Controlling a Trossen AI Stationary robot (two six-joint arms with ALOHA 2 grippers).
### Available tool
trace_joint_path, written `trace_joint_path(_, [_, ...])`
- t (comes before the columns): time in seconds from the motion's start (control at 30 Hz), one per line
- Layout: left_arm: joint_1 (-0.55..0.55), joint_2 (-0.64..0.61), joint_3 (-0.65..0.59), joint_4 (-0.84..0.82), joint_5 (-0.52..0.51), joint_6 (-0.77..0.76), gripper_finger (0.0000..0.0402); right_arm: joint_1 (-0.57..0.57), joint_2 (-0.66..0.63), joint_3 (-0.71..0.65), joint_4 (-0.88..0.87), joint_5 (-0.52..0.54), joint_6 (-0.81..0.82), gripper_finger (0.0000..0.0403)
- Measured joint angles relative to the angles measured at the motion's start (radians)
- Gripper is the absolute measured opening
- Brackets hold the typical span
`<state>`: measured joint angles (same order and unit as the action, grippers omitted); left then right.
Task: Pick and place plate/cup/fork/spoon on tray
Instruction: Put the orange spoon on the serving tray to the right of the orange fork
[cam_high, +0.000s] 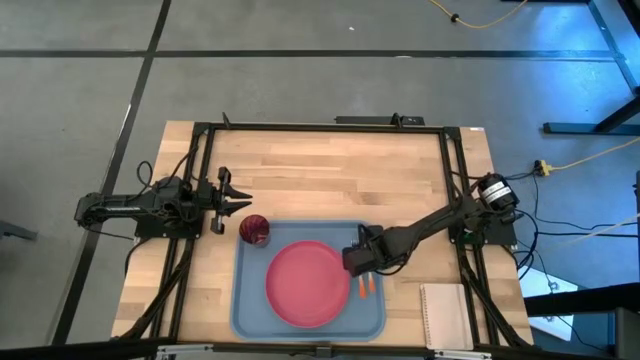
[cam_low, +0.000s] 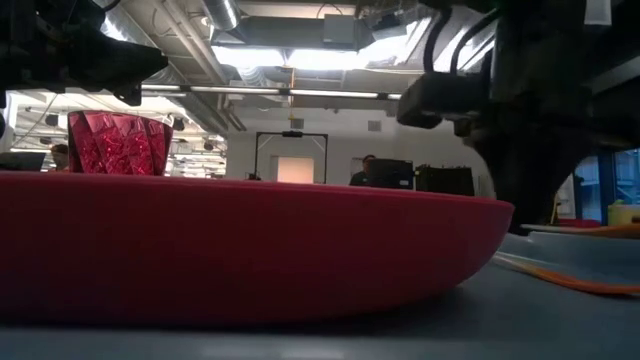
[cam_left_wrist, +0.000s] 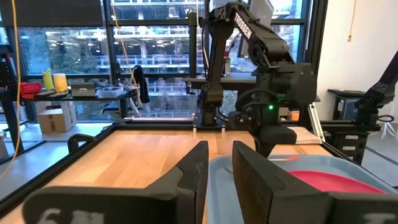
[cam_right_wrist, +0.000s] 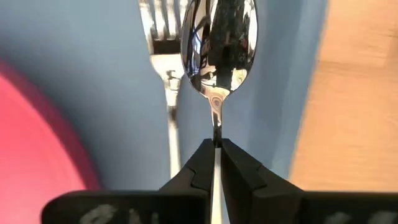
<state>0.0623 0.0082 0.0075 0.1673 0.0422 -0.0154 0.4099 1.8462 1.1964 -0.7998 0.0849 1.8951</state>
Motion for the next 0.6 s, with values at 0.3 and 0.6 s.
trace_joint_path(0.3, [0.000, 0.000, 0.000, 0.000, 0.000, 0.000, 0.0066, -0.014, 0.001, -0.074, 0.115, -0.023, -0.014, 0.0025])
trace_joint_path(0.6, [0.000, 0.000, 0.000, 0.000, 0.000, 0.000, 0.0066, -0.015, 0.001, -0.076, 0.100, -0.024, -0.034, 0.0042])
